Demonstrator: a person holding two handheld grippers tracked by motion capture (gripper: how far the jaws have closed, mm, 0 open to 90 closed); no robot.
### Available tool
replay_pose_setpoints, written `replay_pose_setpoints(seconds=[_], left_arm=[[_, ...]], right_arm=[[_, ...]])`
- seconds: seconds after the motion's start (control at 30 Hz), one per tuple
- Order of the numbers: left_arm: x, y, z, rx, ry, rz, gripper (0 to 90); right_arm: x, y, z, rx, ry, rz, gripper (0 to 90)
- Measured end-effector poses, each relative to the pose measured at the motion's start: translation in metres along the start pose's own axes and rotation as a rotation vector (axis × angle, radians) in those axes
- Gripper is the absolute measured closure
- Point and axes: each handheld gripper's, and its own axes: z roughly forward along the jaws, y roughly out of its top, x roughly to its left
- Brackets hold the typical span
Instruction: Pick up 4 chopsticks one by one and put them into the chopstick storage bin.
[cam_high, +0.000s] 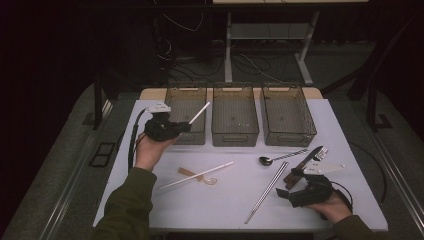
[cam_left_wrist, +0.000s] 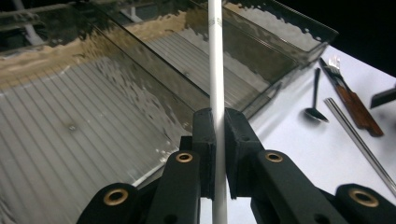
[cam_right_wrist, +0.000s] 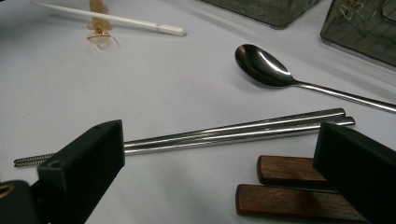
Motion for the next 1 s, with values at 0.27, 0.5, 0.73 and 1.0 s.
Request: replay_pose_setpoints(seconds=[0.27,0.5,0.73,1.0], left_arm=[[0.014,0.009,0.007,-0.032,0.030,-0.018,83.3],[0.024,0.022,0.013,-0.066,0.068,-0.028,83.3],[0.033,0.038,0.022,-0.091,0.091,-0.037,83.4],[0.045,0.056,0.029,-0.108,0.127,-0.044,83.5]], right_arm=[[0.000,0.000,0.000,-0.004,0.002,-0.002,2.3],[0.000,0.000,0.000,-0.003,0.001,-0.005,2.3],[0.000,0.000,-0.002,-0.010,-0.001,-0.002,2.3],[-0.001,0.000,-0.003,-0.012,0.000,0.000,2.3]])
